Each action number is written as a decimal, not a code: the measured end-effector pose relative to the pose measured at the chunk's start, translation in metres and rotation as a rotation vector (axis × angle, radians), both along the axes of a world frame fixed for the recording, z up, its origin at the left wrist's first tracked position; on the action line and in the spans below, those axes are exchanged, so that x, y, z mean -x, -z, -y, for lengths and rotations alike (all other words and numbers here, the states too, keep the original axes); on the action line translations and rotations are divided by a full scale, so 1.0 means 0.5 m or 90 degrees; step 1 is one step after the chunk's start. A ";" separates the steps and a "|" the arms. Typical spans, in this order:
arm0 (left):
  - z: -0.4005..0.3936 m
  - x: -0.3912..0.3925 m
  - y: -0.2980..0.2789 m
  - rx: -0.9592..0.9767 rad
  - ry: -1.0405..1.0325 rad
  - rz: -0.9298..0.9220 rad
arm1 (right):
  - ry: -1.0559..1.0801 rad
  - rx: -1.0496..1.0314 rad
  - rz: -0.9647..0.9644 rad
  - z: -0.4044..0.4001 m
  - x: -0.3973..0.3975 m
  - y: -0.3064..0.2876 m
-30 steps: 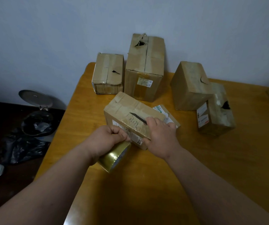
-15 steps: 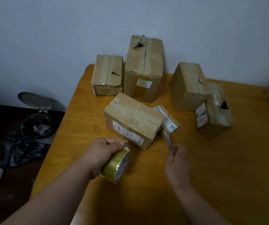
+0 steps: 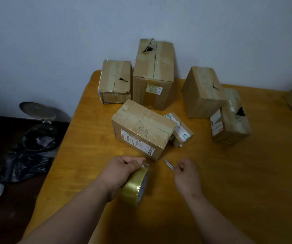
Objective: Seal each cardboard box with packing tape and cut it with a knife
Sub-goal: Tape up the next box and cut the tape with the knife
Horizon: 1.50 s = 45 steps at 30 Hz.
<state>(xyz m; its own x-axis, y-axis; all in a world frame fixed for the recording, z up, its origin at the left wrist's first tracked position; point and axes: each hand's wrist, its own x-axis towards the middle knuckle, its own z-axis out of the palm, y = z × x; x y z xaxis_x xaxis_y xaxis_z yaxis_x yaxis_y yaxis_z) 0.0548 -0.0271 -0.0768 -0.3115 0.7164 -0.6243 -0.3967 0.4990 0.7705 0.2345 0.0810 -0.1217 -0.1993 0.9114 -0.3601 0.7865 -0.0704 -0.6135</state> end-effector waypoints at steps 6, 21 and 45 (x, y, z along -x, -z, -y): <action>-0.008 -0.022 0.005 0.005 -0.107 -0.024 | -0.042 0.221 -0.304 0.076 0.057 -0.091; 0.025 -0.022 -0.011 -0.016 -0.181 -0.209 | -0.322 0.221 -0.260 0.088 0.049 -0.141; 0.002 0.142 -0.140 -0.028 -0.103 -0.280 | -0.479 0.202 -0.221 0.040 0.145 -0.236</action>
<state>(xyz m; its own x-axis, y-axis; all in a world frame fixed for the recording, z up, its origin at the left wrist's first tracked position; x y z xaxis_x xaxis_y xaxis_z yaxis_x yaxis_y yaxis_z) -0.0164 -0.0281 -0.0069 -0.6494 0.6595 -0.3787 -0.0977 0.4215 0.9016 0.1620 0.0608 -0.0036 -0.8501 0.3626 -0.3818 0.4666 0.1825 -0.8655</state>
